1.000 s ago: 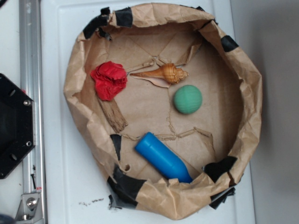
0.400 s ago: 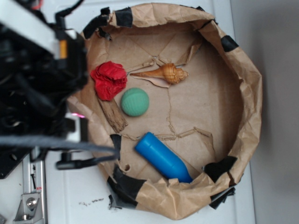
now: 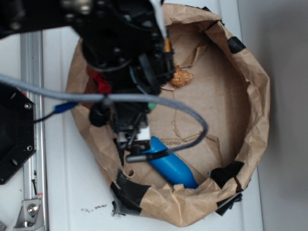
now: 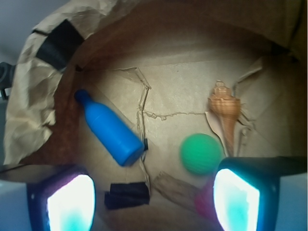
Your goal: Grab the blue bottle.
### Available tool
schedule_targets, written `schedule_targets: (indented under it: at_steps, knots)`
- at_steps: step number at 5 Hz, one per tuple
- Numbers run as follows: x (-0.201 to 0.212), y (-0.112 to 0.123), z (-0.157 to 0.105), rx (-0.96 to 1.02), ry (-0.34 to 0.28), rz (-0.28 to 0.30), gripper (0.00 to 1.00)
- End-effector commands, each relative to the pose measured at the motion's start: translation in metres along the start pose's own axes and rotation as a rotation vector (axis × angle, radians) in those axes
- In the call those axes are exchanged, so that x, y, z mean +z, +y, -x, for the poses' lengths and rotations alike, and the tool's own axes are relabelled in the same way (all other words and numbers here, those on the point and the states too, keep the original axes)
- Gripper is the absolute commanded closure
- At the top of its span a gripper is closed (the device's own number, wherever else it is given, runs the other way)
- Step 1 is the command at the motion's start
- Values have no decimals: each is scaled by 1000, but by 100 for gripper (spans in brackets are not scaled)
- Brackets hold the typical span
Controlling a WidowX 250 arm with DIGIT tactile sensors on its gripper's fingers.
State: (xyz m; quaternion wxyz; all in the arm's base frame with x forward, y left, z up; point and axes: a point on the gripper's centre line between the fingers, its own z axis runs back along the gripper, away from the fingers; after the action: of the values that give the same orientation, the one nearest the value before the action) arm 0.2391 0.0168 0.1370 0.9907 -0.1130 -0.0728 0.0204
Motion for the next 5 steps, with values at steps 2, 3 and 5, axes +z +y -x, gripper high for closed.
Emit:
schedule_targets:
  at_steps: [2, 3, 5]
  knots:
    - [-95, -46, -12, -303, 112, 1, 0]
    - [-100, -75, -4, -438, 96, 189, 0]
    - [-109, -70, -5, -444, 51, -190, 100]
